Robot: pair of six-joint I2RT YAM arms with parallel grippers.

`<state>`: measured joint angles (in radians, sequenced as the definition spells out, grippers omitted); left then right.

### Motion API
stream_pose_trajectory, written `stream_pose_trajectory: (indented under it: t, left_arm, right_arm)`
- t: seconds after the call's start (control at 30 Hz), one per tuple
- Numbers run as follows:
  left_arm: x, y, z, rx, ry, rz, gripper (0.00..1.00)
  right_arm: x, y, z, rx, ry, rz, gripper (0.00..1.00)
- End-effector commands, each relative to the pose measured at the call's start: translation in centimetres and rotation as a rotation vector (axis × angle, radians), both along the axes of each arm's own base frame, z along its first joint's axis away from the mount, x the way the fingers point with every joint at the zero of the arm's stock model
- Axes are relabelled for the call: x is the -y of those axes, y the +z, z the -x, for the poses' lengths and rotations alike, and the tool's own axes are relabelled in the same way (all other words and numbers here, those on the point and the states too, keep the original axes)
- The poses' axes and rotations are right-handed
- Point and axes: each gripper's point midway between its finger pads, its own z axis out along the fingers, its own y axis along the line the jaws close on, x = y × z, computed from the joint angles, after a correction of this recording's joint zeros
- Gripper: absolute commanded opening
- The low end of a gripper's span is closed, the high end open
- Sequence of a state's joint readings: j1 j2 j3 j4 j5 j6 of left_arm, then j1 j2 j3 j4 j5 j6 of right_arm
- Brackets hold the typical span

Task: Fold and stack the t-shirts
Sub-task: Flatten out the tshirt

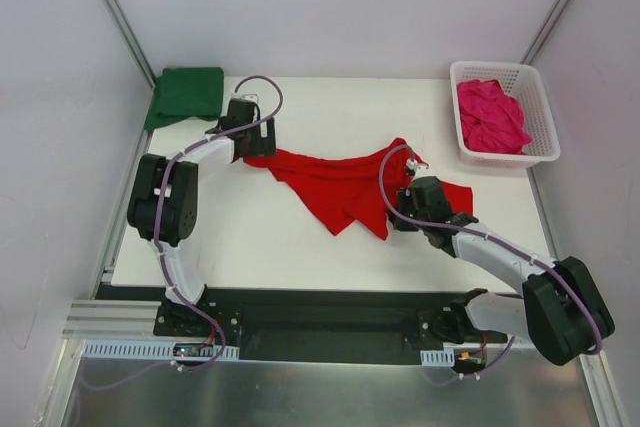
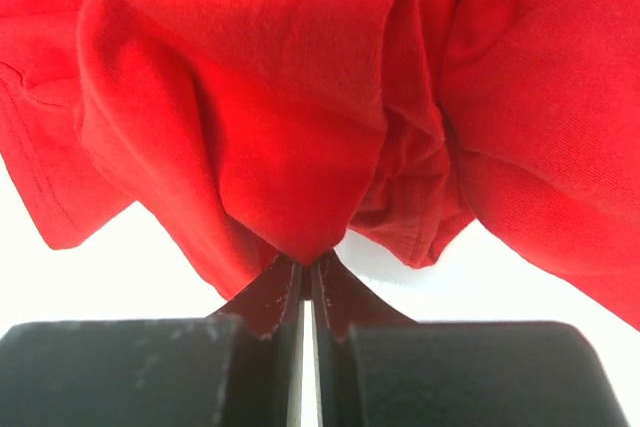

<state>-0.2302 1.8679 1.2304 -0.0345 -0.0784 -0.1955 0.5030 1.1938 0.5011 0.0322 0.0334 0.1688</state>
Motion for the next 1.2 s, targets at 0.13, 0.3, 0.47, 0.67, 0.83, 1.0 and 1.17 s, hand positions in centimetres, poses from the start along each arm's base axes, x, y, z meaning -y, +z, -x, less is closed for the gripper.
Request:
stream_pose_trajectory:
  t: [0.13, 0.3, 0.47, 0.67, 0.83, 1.0, 1.17]
  left_arm:
    - [0.4, -0.2, 0.1, -0.052, 0.019, 0.048, 0.96]
    - [-0.7, -0.5, 0.5, -0.086, 0.057, 0.073, 0.96]
    - [-1.0, -1.1, 0.8, -0.117, 0.073, 0.088, 0.96]
    - [0.2, -2.1, 0.7, -0.17, 0.059, 0.158, 0.93]
    - [1.0, -2.9, 0.7, -0.21, 0.068, 0.236, 0.89]
    - [1.2, -2.9, 1.1, -0.217, 0.063, 0.249, 0.51]
    - [1.1, -2.4, 1.2, -0.207, 0.061, 0.247, 0.0]
  right_arm:
    - [-0.3, 2.7, -1.3, 0.073, 0.0, -0.008, 0.02]
    - [-0.4, 2.7, -1.3, 0.073, 0.002, -0.01, 0.02]
    - [-0.4, 2.8, -1.3, 0.076, 0.001, -0.016, 0.02]
    - [-0.1, 3.1, -1.1, 0.085, -0.006, -0.01, 0.02]
    - [0.3, 3.0, -0.8, 0.078, -0.012, 0.001, 0.02]
    - [0.3, 3.1, -0.8, 0.077, -0.011, 0.0, 0.02]
    - [0.2, 2.9, -0.8, 0.072, -0.011, -0.003, 0.02]
